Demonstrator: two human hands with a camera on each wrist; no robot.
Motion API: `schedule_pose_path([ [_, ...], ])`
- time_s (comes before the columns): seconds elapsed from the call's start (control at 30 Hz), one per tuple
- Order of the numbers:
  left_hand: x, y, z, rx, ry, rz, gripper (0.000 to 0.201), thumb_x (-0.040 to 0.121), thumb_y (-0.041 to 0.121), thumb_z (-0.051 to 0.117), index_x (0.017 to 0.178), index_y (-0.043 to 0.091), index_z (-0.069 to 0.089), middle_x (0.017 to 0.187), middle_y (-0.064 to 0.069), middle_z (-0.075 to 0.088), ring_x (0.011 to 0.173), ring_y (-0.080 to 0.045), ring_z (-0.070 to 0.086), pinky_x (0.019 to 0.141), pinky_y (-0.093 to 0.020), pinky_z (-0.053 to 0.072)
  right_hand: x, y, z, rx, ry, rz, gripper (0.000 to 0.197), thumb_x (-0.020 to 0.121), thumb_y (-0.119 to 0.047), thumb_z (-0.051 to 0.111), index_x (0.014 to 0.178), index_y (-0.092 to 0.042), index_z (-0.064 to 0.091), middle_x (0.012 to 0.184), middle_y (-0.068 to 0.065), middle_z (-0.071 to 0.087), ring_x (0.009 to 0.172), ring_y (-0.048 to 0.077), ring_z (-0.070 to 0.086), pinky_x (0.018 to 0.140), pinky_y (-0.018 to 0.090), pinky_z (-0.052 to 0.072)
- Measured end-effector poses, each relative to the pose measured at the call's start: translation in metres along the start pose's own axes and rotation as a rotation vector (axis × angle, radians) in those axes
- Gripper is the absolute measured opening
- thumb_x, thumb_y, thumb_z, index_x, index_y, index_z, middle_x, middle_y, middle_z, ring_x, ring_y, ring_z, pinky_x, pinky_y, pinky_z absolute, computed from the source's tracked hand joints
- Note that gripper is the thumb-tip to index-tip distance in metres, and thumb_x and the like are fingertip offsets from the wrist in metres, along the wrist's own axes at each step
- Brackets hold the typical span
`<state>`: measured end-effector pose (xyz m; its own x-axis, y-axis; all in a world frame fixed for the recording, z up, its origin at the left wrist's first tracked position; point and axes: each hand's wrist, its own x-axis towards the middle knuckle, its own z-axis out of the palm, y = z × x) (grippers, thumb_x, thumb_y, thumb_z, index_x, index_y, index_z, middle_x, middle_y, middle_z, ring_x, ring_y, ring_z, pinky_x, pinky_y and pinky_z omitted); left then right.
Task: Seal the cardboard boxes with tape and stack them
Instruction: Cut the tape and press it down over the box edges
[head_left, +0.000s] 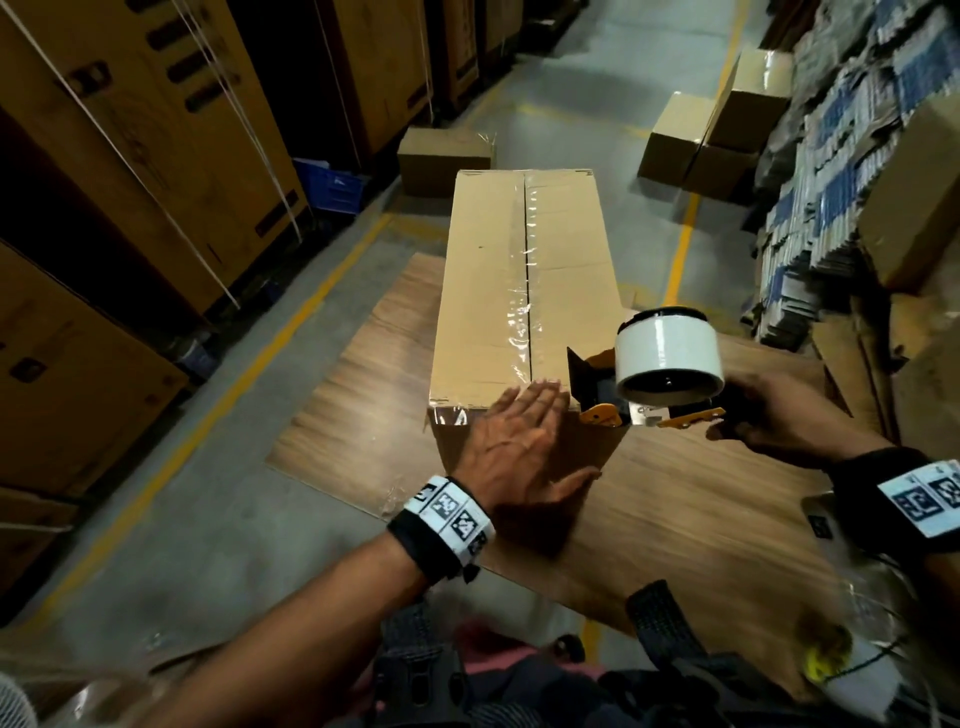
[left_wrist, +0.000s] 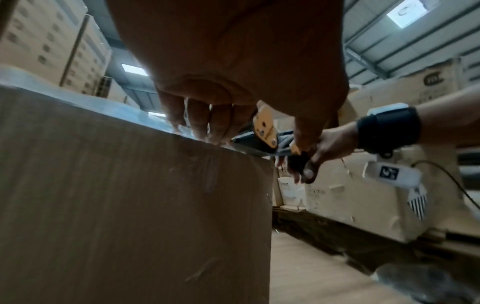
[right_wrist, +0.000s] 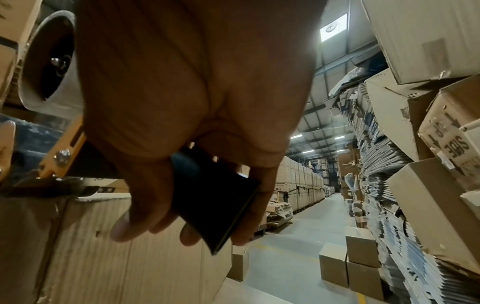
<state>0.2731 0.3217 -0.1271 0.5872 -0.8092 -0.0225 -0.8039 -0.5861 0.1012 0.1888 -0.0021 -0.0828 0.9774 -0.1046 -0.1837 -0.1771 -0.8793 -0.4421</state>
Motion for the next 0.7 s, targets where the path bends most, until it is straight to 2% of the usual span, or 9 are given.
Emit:
schedule_pose_path([
  [0.07, 0.008, 0.008, 0.004, 0.022, -0.040, 0.004, 0.107, 0.093, 0.084, 0.022, 0.164, 0.004, 0.015, 0.172, -0.015, 0.013, 0.161, -0.026, 0.009, 0.130, -0.039, 0.000, 0.001, 0.004, 0.001, 0.070, -0.002, -0.023, 0.052, 0.075, -0.009, 0.090, 0.114, -0.035, 0.068, 0.085, -0.017, 0.073, 0.080, -0.001, 0.068, 0.072, 0.041, 0.059],
  [0.17, 0.008, 0.007, 0.014, 0.038, 0.000, -0.005, 0.113, 0.087, 0.088, 0.005, 0.165, 0.006, 0.013, 0.173, -0.014, 0.013, 0.161, -0.024, 0.009, 0.129, -0.036, -0.005, 0.003, 0.007, 0.005, 0.180, -0.012, -0.044, 0.051, 0.079, -0.008, 0.087, 0.121, -0.029, 0.067, 0.099, -0.012, 0.077, 0.093, 0.005, 0.072, 0.086, 0.045, 0.061],
  [0.2, 0.007, 0.006, 0.016, 0.033, 0.010, -0.011, 0.113, 0.087, 0.088, 0.006, 0.165, 0.007, 0.013, 0.173, -0.013, 0.013, 0.161, -0.024, 0.009, 0.128, -0.035, -0.006, 0.003, 0.009, 0.007, 0.210, -0.014, -0.048, 0.050, 0.080, -0.007, 0.086, 0.121, -0.028, 0.067, 0.100, -0.010, 0.077, 0.095, 0.008, 0.073, 0.088, 0.046, 0.060],
  [0.3, 0.008, 0.007, 0.018, 0.008, 0.003, -0.029, 0.105, 0.093, 0.085, 0.023, 0.165, 0.009, 0.017, 0.173, -0.010, 0.015, 0.161, -0.021, 0.010, 0.127, -0.032, -0.006, 0.001, 0.015, 0.010, 0.284, -0.013, -0.055, 0.046, 0.082, -0.004, 0.083, 0.120, -0.025, 0.066, 0.103, -0.001, 0.077, 0.100, 0.021, 0.073, 0.091, 0.054, 0.058],
  [0.4, 0.005, 0.006, 0.020, 0.016, 0.031, -0.044, 0.099, 0.094, 0.082, 0.035, 0.163, 0.011, 0.027, 0.170, -0.009, 0.024, 0.159, -0.021, 0.019, 0.128, -0.033, 0.002, -0.002, 0.018, 0.008, 0.310, -0.008, -0.063, 0.042, 0.085, -0.002, 0.079, 0.114, -0.030, 0.066, 0.099, -0.002, 0.076, 0.099, 0.023, 0.072, 0.091, 0.053, 0.058],
  [0.47, 0.003, 0.006, 0.023, 0.008, 0.139, -0.066, 0.094, 0.093, 0.080, 0.046, 0.156, 0.010, 0.044, 0.162, -0.010, 0.042, 0.153, -0.021, 0.037, 0.128, -0.035, 0.018, -0.004, 0.017, 0.001, 0.308, -0.001, -0.077, 0.042, 0.086, 0.000, 0.078, 0.113, -0.031, 0.066, 0.096, -0.007, 0.075, 0.095, 0.015, 0.071, 0.088, 0.046, 0.059],
  [0.53, 0.003, 0.007, 0.028, -0.013, 0.226, -0.080, 0.091, 0.091, 0.079, 0.051, 0.151, 0.011, 0.053, 0.157, -0.009, 0.050, 0.148, -0.021, 0.045, 0.125, -0.037, 0.030, -0.008, 0.018, -0.009, 0.294, 0.001, -0.077, 0.040, 0.086, 0.000, 0.079, 0.111, -0.030, 0.066, 0.094, -0.009, 0.074, 0.092, 0.012, 0.070, 0.085, 0.042, 0.057],
  [0.63, 0.004, 0.009, 0.030, -0.021, 0.275, -0.091, 0.090, 0.089, 0.079, 0.052, 0.150, 0.013, 0.056, 0.157, -0.006, 0.051, 0.146, -0.020, 0.047, 0.123, -0.038, 0.035, -0.012, 0.032, -0.028, 0.266, 0.006, -0.095, 0.041, 0.085, 0.000, 0.079, 0.105, -0.033, 0.066, 0.095, -0.005, 0.073, 0.095, 0.023, 0.070, 0.086, 0.052, 0.057],
  [0.7, 0.005, 0.012, 0.030, -0.018, 0.295, -0.093, 0.090, 0.089, 0.079, 0.053, 0.148, 0.012, 0.057, 0.156, -0.007, 0.052, 0.145, -0.020, 0.048, 0.121, -0.040, 0.039, -0.019, 0.044, -0.037, 0.267, 0.007, -0.087, 0.043, 0.084, 0.003, 0.078, 0.107, -0.032, 0.067, 0.099, -0.002, 0.073, 0.099, 0.025, 0.070, 0.089, 0.054, 0.057],
])
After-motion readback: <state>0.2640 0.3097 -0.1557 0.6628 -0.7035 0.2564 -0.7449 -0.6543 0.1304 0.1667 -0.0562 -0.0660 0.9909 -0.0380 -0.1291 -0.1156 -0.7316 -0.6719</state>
